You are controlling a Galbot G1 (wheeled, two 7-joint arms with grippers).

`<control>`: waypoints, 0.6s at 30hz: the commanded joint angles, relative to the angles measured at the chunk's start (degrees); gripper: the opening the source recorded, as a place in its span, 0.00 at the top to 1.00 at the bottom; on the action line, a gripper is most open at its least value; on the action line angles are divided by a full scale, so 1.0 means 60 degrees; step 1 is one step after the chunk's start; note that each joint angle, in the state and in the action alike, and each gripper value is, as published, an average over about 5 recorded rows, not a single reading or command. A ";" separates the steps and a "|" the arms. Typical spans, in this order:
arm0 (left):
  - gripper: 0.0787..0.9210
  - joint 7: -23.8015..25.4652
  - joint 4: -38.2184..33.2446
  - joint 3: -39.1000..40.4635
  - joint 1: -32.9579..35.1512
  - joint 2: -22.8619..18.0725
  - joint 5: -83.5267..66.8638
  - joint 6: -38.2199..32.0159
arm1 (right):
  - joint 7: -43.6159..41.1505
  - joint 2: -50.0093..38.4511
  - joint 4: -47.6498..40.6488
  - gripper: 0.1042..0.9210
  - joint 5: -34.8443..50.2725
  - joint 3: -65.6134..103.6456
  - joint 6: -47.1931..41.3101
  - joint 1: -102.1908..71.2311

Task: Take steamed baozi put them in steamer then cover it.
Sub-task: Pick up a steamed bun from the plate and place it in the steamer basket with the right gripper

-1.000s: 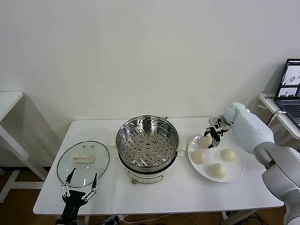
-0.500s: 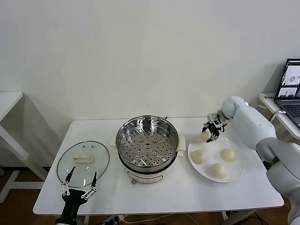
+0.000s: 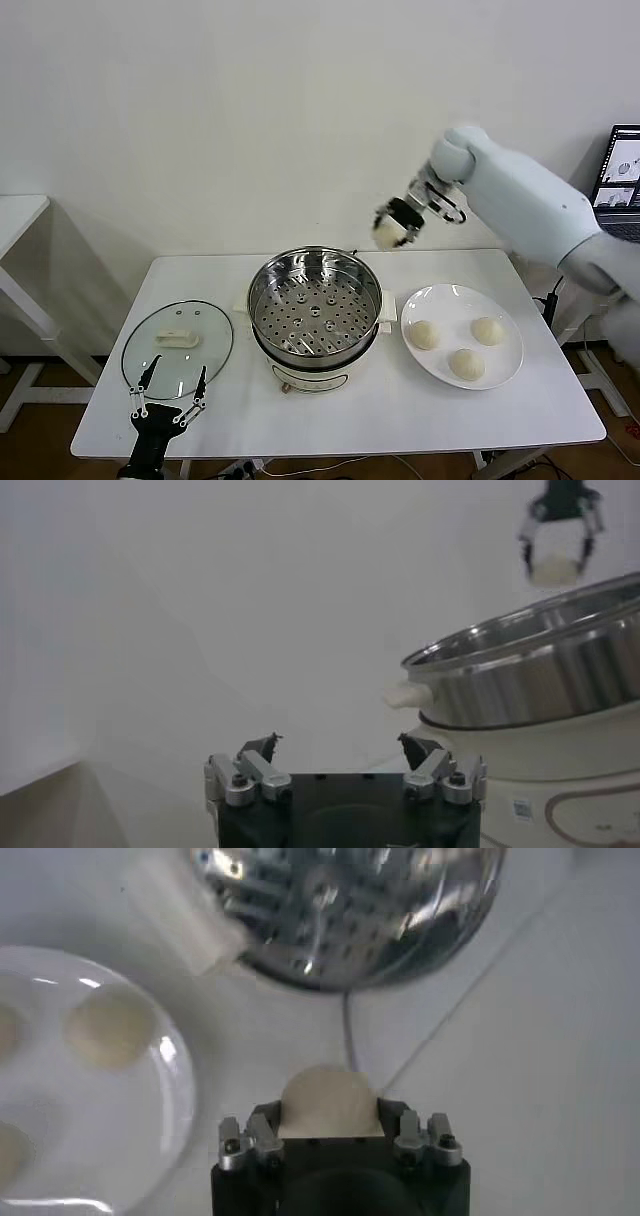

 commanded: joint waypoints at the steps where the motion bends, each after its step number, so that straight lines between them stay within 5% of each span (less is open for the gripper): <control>1: 0.12 -0.0013 -0.0023 0.0045 0.0016 -0.0033 0.0004 -0.0023 | -0.0243 0.0321 0.3021 0.31 0.0614 -0.1435 0.0858 0.1446; 18: 0.12 -0.0070 -0.0021 0.0020 -0.0042 -0.0037 -0.0049 -0.0019 | 0.0427 0.1670 0.1534 0.30 -0.1883 -0.1453 0.1530 -0.0737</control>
